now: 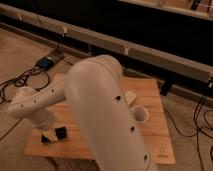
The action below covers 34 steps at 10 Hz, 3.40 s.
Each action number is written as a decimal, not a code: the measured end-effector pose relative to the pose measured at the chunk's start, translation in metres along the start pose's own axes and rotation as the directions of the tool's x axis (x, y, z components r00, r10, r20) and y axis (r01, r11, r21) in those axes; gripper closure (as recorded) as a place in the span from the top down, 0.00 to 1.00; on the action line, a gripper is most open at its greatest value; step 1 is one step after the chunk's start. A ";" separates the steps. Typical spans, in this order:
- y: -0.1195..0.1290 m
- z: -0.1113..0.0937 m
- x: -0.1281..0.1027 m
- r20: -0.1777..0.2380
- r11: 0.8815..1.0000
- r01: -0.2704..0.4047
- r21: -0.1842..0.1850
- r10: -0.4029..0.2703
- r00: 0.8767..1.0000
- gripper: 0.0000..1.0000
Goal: Place the eraser in the ceramic cup
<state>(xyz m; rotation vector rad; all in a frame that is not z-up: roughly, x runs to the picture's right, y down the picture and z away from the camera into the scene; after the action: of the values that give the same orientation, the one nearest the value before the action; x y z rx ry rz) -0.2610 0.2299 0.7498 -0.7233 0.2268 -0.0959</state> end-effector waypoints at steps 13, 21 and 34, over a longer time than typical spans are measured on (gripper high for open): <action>-0.009 0.045 -0.053 -0.069 0.994 0.110 -0.029 -0.112 0.991 0.65; -0.023 0.056 -0.049 -0.081 0.998 0.056 0.014 -0.054 0.995 0.16; -0.200 -0.062 0.105 0.157 0.727 -0.684 0.056 0.671 0.725 0.16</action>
<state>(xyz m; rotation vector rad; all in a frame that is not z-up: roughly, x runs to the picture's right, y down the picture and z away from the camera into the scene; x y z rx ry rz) -0.1752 0.0235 0.8193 -0.4932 0.3522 0.6444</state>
